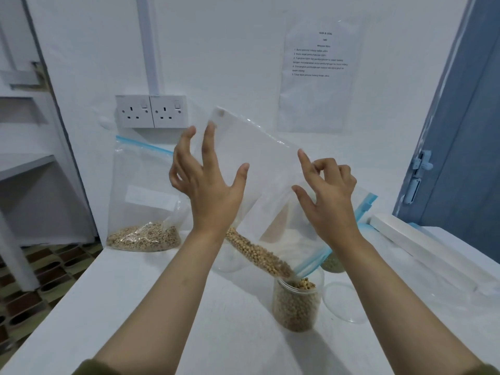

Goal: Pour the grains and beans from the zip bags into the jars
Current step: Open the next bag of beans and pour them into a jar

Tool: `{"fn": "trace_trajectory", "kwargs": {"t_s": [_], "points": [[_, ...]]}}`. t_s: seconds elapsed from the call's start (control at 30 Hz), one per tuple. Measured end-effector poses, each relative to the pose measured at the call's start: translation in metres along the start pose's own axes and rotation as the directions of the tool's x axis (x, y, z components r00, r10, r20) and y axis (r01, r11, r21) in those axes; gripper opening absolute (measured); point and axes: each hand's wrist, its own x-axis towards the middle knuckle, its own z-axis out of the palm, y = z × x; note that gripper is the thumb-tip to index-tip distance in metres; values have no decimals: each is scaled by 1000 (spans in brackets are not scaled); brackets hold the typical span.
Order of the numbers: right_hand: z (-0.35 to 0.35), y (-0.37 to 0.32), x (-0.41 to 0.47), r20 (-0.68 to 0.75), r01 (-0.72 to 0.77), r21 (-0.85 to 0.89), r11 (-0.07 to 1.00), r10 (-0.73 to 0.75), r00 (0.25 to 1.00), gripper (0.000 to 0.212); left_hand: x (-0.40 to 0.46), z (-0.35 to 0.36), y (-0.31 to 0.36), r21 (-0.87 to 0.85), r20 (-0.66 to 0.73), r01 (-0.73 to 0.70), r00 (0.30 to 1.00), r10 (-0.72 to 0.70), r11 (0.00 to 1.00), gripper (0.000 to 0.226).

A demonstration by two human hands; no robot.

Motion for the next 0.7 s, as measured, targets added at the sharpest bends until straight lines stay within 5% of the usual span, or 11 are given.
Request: {"fn": "trace_trajectory", "kwargs": {"t_s": [0.17, 0.27, 0.37, 0.5, 0.7], "points": [[-7, -4, -3, 3, 20, -5, 1000, -20, 1000, 55, -49, 11, -29, -97, 99, 408, 911, -399, 908, 87], [-10, -6, -4, 10, 50, -5, 999, -50, 999, 55, -67, 17, -32, -256, 393, 781, 623, -677, 570, 89], [-11, -9, -4, 18, 79, 9, 997, -80, 997, 56, -77, 27, -36, -328, 654, 911, 411, -636, 251, 95], [-13, -11, -4, 29, 101, 26, 994, -102, 994, 57, -81, 37, -42, -365, 735, 928, 337, -589, 75, 96], [-17, -11, -5, 38, 82, 28, 996, -83, 996, 57, -93, 39, -42, -468, 718, 881, 339, -608, -61, 87]]}}
